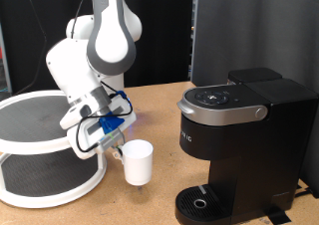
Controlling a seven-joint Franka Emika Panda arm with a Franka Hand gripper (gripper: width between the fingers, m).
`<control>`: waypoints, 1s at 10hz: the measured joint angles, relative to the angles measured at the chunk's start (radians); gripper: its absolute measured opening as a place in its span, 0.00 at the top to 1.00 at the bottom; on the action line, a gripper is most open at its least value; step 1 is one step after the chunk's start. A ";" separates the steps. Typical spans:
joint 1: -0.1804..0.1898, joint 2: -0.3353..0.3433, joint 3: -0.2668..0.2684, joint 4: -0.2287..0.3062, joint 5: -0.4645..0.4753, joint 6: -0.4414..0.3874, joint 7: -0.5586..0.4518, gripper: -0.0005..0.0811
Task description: Make a cup of coffee with the keurig machine
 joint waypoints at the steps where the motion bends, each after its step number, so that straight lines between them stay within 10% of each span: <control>1: 0.000 0.010 0.003 0.006 0.006 0.000 -0.002 0.91; 10: 0.003 0.020 0.053 0.036 0.056 -0.007 0.000 0.91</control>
